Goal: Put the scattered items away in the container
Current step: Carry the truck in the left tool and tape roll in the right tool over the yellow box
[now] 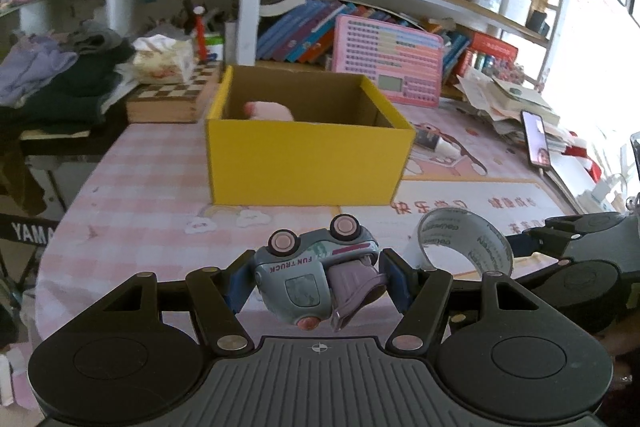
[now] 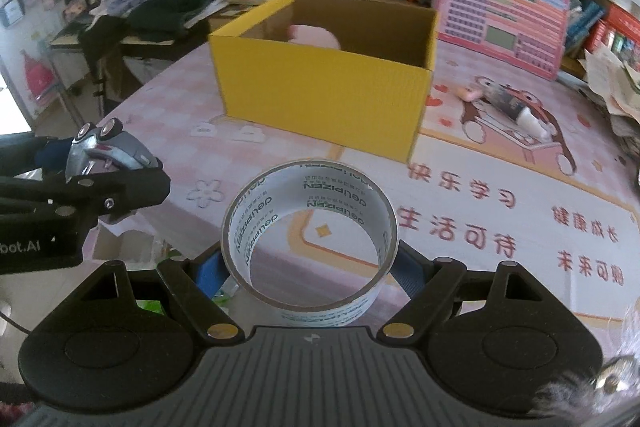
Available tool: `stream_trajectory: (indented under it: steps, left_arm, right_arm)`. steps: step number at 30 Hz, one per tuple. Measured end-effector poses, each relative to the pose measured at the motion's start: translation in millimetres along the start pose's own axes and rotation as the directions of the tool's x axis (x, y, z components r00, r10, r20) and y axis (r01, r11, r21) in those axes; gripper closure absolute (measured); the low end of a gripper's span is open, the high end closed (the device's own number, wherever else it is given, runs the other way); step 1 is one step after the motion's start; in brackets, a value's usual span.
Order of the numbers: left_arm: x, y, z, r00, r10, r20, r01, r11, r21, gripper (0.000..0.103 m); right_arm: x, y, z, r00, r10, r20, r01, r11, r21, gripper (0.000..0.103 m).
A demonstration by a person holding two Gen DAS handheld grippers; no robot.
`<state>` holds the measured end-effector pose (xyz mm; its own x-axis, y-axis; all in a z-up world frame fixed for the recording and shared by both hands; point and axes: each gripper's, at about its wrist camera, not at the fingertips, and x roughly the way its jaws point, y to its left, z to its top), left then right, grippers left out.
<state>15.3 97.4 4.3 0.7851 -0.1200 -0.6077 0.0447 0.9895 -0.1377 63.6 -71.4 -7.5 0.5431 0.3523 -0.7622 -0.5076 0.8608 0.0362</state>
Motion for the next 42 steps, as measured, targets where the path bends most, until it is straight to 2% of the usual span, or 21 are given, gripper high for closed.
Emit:
stream_trajectory:
  steps: [10,18,22,26,31,34,36,40,42]
  left_arm:
    - [-2.2,23.4,7.1,0.999,0.033,0.019,-0.032,0.998,-0.049,0.037]
    - [7.3,30.9,31.7,0.997,0.036,0.066,-0.031,0.997,-0.065,0.037]
    - [14.8,34.3,60.5,0.991,0.041,0.124,-0.036,0.998,-0.046,0.037]
    - [32.1,35.9,95.4,0.982,0.045,0.183,-0.042,0.999,-0.021,0.037]
    - [67.9,27.6,131.1,0.977,0.058,0.206,-0.069,0.996,0.048,0.037]
    - [93.4,22.3,144.7,0.981,0.068,0.183,-0.083,0.994,0.076,0.037]
    - [111.4,17.1,152.6,0.984,0.068,0.164,-0.085,0.992,0.097,0.037]
    - [150.3,3.3,161.3,0.992,0.054,0.11,-0.068,0.989,0.129,0.037]
    - [172.0,-4.3,161.1,0.997,0.054,0.062,-0.062,0.987,0.146,0.037]
  right_arm:
    - [8.9,21.7,18.9,0.999,0.033,0.006,-0.032,0.997,-0.073,0.021]
    - [10.3,13.7,40.5,0.996,0.021,0.087,-0.012,0.995,-0.1,0.021]
    - [12.8,-5.2,72.5,0.988,-0.006,0.156,0.017,0.997,-0.07,0.021]
    - [19.3,-27.8,118.6,0.973,-0.026,0.231,0.042,0.997,-0.064,0.021]
    - [45.6,-54.1,177.8,0.962,-0.026,0.273,0.046,0.997,-0.068,0.021]
    - [67.2,-75.4,208.8,0.963,-0.016,0.269,0.028,0.999,-0.039,0.021]
    - [81.8,-89.5,227.7,0.969,0.018,0.247,-0.019,1.0,0.004,0.021]
    - [119.2,-107.1,254.8,0.979,0.115,0.166,-0.135,0.984,0.115,0.021]
    - [143.4,-114.8,264.3,0.984,0.143,0.106,-0.16,0.971,0.177,0.021]
